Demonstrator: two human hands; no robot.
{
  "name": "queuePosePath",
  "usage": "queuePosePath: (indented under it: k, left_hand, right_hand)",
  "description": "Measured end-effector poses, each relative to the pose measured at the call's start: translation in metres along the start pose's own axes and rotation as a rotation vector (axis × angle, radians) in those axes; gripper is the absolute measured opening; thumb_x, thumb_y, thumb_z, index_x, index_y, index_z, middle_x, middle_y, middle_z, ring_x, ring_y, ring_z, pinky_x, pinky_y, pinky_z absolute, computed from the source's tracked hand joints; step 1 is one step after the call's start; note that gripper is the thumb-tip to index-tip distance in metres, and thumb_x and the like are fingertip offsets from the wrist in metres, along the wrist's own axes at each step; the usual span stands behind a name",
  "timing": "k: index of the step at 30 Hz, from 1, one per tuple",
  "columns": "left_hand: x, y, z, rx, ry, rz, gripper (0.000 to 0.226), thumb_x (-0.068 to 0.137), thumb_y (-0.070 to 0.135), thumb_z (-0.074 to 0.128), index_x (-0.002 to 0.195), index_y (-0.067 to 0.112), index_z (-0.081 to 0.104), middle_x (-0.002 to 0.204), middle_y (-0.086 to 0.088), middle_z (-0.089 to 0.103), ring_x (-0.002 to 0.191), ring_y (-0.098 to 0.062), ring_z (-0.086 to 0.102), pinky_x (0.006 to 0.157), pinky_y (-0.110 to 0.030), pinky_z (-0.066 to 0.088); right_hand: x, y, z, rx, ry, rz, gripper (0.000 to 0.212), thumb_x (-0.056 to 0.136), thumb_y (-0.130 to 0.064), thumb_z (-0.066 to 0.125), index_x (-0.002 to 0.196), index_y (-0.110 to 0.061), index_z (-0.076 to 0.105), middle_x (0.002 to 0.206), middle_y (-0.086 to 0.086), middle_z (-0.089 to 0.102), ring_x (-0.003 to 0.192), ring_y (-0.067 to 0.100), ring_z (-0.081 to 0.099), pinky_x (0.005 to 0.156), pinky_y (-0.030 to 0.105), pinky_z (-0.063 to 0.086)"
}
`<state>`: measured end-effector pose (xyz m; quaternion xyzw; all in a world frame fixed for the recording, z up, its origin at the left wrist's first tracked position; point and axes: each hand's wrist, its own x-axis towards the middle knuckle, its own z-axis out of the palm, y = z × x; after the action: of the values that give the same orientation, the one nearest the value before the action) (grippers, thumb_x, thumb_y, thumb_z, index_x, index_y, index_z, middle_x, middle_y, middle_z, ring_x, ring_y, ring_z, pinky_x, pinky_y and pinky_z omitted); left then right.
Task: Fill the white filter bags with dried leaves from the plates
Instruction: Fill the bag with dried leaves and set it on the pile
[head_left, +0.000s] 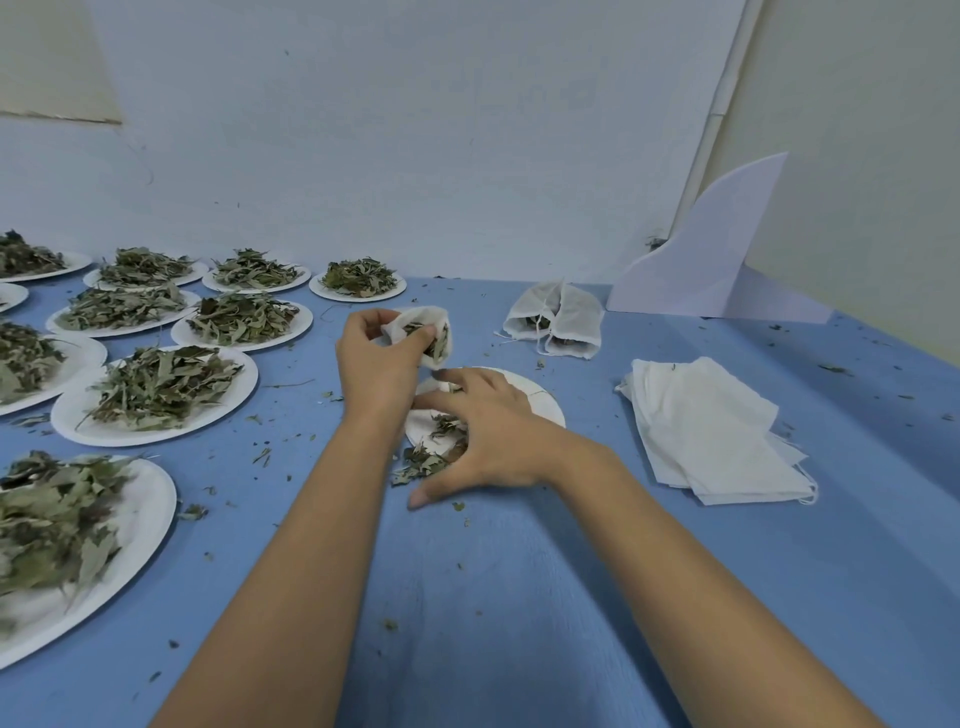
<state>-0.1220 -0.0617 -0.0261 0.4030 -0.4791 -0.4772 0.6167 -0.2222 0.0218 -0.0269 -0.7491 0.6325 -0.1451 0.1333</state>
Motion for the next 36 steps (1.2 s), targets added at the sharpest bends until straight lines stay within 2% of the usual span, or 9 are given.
queuePosePath:
  k: [5, 11, 18, 21, 24, 27, 30, 32, 36]
  left_hand:
    - [0.002, -0.001, -0.001, 0.017, 0.006, -0.012, 0.031, 0.079, 0.013, 0.075, 0.083, 0.029, 0.048, 0.093, 0.008, 0.053, 0.092, -0.016, 0.059, 0.085, -0.038, 0.054]
    - [0.001, -0.001, 0.000, 0.025, 0.022, -0.022, 0.030, 0.079, 0.010, 0.073, 0.082, 0.027, 0.049, 0.100, 0.000, 0.058, 0.090, -0.017, 0.060, 0.081, -0.034, 0.053]
    - [0.002, 0.003, 0.001, -0.051, 0.043, -0.036, 0.027, 0.080, 0.010, 0.073, 0.091, 0.020, 0.051, 0.090, 0.006, 0.057, 0.082, -0.013, 0.060, 0.075, -0.029, 0.053]
    - [0.002, 0.004, 0.001, -0.049, 0.061, -0.042, 0.027, 0.080, 0.011, 0.073, 0.090, 0.022, 0.051, 0.105, -0.003, 0.059, 0.091, -0.018, 0.061, 0.079, -0.033, 0.054]
    - [0.000, 0.004, 0.002, -0.036, 0.071, -0.051, 0.030, 0.079, 0.010, 0.073, 0.084, 0.028, 0.049, 0.110, -0.005, 0.056, 0.097, -0.021, 0.061, 0.084, -0.037, 0.054]
    - [-0.001, 0.003, 0.003, -0.029, 0.072, -0.059, 0.031, 0.079, 0.009, 0.073, 0.083, 0.028, 0.049, 0.108, -0.003, 0.054, 0.100, -0.022, 0.061, 0.085, -0.038, 0.055]
    - [-0.001, 0.002, 0.003, -0.032, 0.076, -0.068, 0.029, 0.080, 0.010, 0.073, 0.087, 0.025, 0.050, 0.108, -0.002, 0.054, 0.100, -0.021, 0.062, 0.084, -0.036, 0.055]
    - [-0.001, 0.001, 0.003, -0.017, 0.079, -0.070, 0.028, 0.080, 0.011, 0.073, 0.093, 0.022, 0.051, 0.110, -0.003, 0.055, 0.098, -0.019, 0.062, 0.083, -0.035, 0.055]
    - [-0.001, 0.000, 0.004, 0.010, 0.091, -0.080, 0.028, 0.080, 0.012, 0.073, 0.093, 0.023, 0.051, 0.117, -0.007, 0.055, 0.097, -0.019, 0.062, 0.082, -0.035, 0.055]
  right_hand:
    - [0.001, -0.004, -0.002, -0.031, 0.025, -0.060, 0.043, 0.069, -0.050, 0.078, 0.109, -0.040, 0.067, 0.121, -0.010, 0.040, 0.119, 0.015, 0.026, 0.102, 0.033, 0.022]
    - [0.005, 0.000, 0.004, 0.046, 0.053, -0.072, 0.023, 0.074, -0.042, 0.077, 0.093, -0.029, 0.074, 0.106, -0.012, 0.044, 0.104, 0.011, 0.030, 0.097, 0.036, 0.030]
    - [0.007, 0.011, -0.005, 0.350, 0.265, 0.003, 0.009, 0.075, -0.030, 0.079, 0.081, -0.028, 0.072, 0.107, -0.007, 0.053, 0.114, 0.016, 0.043, 0.098, 0.026, 0.035]
    - [0.006, 0.026, -0.015, 0.265, 0.409, 0.156, 0.014, 0.077, -0.034, 0.077, 0.086, -0.025, 0.071, 0.116, -0.005, 0.056, 0.122, 0.020, 0.039, 0.105, 0.036, 0.032]
    - [0.000, 0.038, -0.018, 0.130, 0.221, 0.231, 0.035, 0.080, -0.050, 0.068, 0.110, -0.032, 0.069, 0.142, -0.007, 0.044, 0.137, 0.018, 0.024, 0.112, 0.043, 0.021]
    - [-0.006, 0.040, -0.021, 0.245, 0.049, 0.194, 0.068, 0.078, -0.061, 0.063, 0.140, -0.044, 0.040, 0.158, -0.009, 0.017, 0.146, 0.014, 0.005, 0.116, 0.043, 0.008]
    - [-0.007, 0.042, -0.018, 0.136, -0.070, 0.176, 0.093, 0.071, -0.067, 0.065, 0.146, -0.051, 0.011, 0.160, -0.010, -0.003, 0.147, 0.014, -0.010, 0.118, 0.046, -0.001]
    - [-0.006, 0.043, -0.013, 0.031, -0.101, 0.177, 0.095, 0.070, -0.069, 0.064, 0.146, -0.053, 0.008, 0.160, -0.011, -0.008, 0.146, 0.015, -0.013, 0.118, 0.049, -0.004]
    - [-0.002, 0.044, -0.011, 0.010, 0.017, 0.163, 0.075, 0.078, -0.064, 0.060, 0.144, -0.048, 0.027, 0.161, -0.008, 0.001, 0.147, 0.018, -0.002, 0.117, 0.047, 0.003]
